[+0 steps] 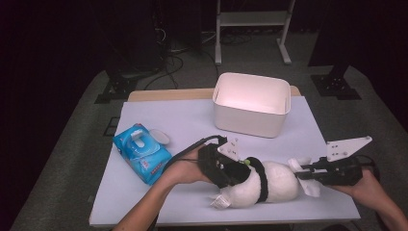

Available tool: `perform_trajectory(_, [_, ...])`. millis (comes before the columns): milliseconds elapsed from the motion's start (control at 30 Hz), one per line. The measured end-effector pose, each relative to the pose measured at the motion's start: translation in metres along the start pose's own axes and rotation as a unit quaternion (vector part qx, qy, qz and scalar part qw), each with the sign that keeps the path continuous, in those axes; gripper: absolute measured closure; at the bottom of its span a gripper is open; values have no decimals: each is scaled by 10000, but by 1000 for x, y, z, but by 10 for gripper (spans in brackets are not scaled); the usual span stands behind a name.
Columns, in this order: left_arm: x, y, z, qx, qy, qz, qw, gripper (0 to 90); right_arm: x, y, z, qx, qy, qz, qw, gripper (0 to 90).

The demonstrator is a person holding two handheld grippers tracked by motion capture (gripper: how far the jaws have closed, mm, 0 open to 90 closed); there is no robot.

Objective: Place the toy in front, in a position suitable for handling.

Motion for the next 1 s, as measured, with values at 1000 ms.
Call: perform_trajectory(1000, [-2, 3, 5, -18, -31, 13, 10000, 312, -38, 31, 61, -110, -869, 577, 9945, 595])
Point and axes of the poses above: each handheld gripper's, and its own axes: y roughly forward along the jaws, z roughly out of its top, x roughly to its right, the point moved 6 cm from there along y, roughly forward along the jaws, and after that the axes turned 1 degree about x, right-handed, at the moved point
